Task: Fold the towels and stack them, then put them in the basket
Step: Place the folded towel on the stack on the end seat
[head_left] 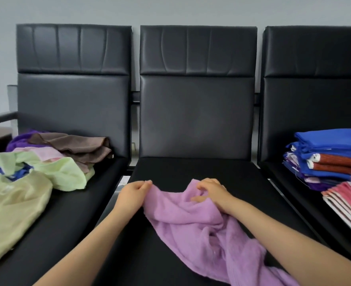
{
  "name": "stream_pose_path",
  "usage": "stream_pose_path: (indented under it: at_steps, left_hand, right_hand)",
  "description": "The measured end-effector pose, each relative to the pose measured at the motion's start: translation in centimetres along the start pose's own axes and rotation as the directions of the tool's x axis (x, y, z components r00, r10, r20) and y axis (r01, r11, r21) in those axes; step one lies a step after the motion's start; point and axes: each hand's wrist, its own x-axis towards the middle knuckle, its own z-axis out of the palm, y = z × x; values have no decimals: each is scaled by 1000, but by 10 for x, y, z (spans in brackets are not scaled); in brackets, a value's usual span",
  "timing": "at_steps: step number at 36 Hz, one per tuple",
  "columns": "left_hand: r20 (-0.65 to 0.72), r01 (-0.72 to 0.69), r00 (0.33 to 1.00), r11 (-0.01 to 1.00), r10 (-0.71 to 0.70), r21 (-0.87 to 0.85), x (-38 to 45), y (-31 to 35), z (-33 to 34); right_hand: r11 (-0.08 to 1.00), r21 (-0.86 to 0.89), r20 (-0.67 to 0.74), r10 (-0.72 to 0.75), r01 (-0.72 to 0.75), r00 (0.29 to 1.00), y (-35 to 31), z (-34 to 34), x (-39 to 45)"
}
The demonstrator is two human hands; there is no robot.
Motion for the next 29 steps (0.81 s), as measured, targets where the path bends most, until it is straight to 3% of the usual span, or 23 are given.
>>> stream_pose_path:
  at_steps: [3, 5, 7, 10, 12, 14, 16, 20, 24, 27, 29]
  left_hand:
    - [-67, 90, 988, 882, -136, -462, 8, 2, -8]
    - [-78, 109, 975, 759, -206, -642, 10, 6, -11]
    - [-88, 130, 958, 685, -273, -716, 10, 10, -11]
    - [-45, 193, 947, 673, -319, -714, 6, 11, -10]
    - [8, 236, 951, 711, -308, -662, 2, 11, -10]
    - [48, 256, 960, 793, -276, -552, 1, 9, -10]
    - [93, 246, 969, 879, -228, -407, -1, 6, -8]
    - [139, 94, 986, 996, -91, -10, -3, 2, 0]
    - [221, -17, 975, 973, -35, 229, -8, 8, 7]
    - [264, -118, 965, 898, 3, 423, -11, 8, 11]
    - [270, -145, 962, 894, 28, 424, -11, 7, 13]
  right_hand:
    - [996, 63, -92, -64, 69, 994, 2, -1, -2]
    - [988, 39, -197, -138, 149, 971, 2, -6, -8]
    - [963, 4, -327, -254, 270, 910, 3, -11, -14]
    - [934, 14, -420, -317, 356, 850, 4, -21, -25]
    - [927, 79, -372, -314, 367, 873, 11, -25, -31]
    - [941, 137, -152, -289, 310, 945, 20, -23, -42]
    - [959, 136, 19, -253, 248, 967, 26, -18, -51]
    - [970, 133, -25, -203, 205, 979, 23, -21, -51]
    - [980, 82, -6, -180, 179, 984, 24, -30, -48]
    - [986, 11, 6, -164, 164, 987, 30, -34, -48]
    - [986, 29, -5, -164, 164, 987, 34, -35, -48]
